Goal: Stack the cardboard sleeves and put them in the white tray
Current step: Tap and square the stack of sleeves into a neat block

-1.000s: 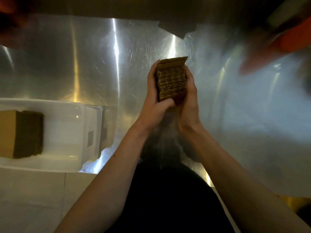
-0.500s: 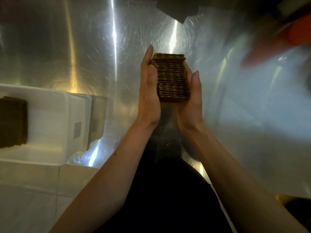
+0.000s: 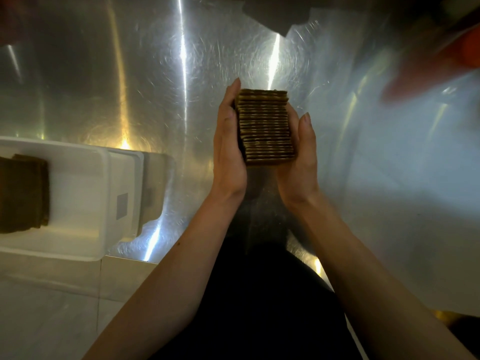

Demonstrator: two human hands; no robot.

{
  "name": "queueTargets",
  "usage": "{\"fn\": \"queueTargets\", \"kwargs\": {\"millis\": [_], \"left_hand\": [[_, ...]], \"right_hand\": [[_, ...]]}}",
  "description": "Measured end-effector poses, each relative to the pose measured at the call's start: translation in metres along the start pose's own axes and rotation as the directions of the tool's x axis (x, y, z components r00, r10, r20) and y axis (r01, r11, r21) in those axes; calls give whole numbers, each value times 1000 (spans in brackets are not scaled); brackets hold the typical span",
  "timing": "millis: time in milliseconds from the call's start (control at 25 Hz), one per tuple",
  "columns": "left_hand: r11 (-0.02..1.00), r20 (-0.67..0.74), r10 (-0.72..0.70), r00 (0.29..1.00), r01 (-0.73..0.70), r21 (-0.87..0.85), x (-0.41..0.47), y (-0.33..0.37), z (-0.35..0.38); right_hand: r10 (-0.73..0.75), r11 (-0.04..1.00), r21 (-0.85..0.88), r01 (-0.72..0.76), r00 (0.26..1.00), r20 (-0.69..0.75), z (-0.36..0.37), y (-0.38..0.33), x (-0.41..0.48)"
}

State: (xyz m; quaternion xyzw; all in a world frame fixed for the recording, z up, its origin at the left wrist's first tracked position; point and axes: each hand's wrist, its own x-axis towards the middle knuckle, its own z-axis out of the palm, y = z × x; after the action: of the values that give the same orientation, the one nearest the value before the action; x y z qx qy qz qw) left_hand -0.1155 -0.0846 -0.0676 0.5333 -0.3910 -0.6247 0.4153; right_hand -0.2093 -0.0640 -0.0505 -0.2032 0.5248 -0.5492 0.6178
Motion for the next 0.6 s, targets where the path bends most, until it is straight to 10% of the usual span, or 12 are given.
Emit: {"fn": "queueTargets", "kwargs": {"millis": [600], "left_hand": [[992, -84, 9, 996, -20, -127, 3, 3, 2]], "right_hand": [[-34, 999, -36, 37, 997, 76, -5, 2, -4]]}}
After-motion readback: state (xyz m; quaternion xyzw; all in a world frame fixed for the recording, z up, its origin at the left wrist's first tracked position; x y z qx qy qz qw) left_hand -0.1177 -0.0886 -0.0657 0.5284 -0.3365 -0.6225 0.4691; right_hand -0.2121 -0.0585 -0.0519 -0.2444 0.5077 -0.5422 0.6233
